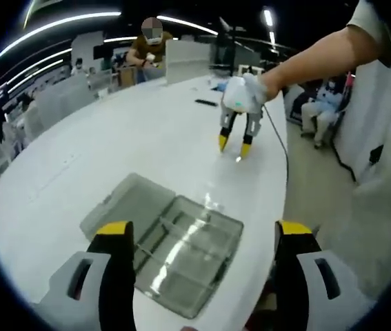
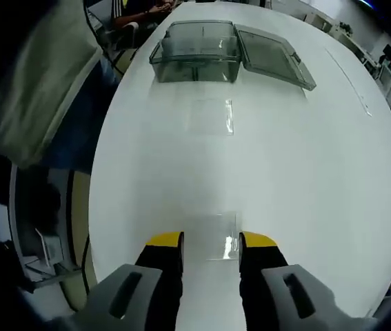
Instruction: Insert the divider into the dual guide fixture by aligning both edges with the guide slots and pushing it downward to the bottom, including one-sided entry, uneven engagement, binding, and posture correction.
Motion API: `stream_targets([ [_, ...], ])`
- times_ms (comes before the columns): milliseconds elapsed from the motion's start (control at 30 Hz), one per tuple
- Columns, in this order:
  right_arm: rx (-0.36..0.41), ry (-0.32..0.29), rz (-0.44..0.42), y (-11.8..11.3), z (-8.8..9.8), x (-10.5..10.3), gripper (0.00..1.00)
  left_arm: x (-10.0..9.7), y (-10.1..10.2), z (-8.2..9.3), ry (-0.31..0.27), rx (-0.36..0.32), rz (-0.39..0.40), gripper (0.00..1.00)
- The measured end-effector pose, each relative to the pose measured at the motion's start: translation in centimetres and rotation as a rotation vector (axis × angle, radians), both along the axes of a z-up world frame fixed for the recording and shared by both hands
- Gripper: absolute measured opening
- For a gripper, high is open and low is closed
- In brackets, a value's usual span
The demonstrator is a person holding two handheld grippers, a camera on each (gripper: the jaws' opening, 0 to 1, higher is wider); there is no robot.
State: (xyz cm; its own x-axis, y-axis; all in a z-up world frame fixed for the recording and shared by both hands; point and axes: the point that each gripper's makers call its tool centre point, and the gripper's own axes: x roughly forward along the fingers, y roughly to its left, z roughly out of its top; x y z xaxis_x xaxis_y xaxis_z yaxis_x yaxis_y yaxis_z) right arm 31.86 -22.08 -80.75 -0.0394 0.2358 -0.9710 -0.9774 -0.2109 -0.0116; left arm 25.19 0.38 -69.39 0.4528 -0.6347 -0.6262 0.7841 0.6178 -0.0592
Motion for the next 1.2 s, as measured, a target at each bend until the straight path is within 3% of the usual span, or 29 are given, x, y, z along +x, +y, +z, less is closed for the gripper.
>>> stream_targets([
  [433,0.018,-0.014,0.016,2.0,1.6,-0.6,0.27,0.3,-0.4,0.3,-0.002,-0.012,-0.001,0.82],
  [1200,0.105,-0.037,0.103,9.7,5.5,-2.1,0.27,0.6,0.9,0.6,0.001,-0.012,0.026,0.81],
])
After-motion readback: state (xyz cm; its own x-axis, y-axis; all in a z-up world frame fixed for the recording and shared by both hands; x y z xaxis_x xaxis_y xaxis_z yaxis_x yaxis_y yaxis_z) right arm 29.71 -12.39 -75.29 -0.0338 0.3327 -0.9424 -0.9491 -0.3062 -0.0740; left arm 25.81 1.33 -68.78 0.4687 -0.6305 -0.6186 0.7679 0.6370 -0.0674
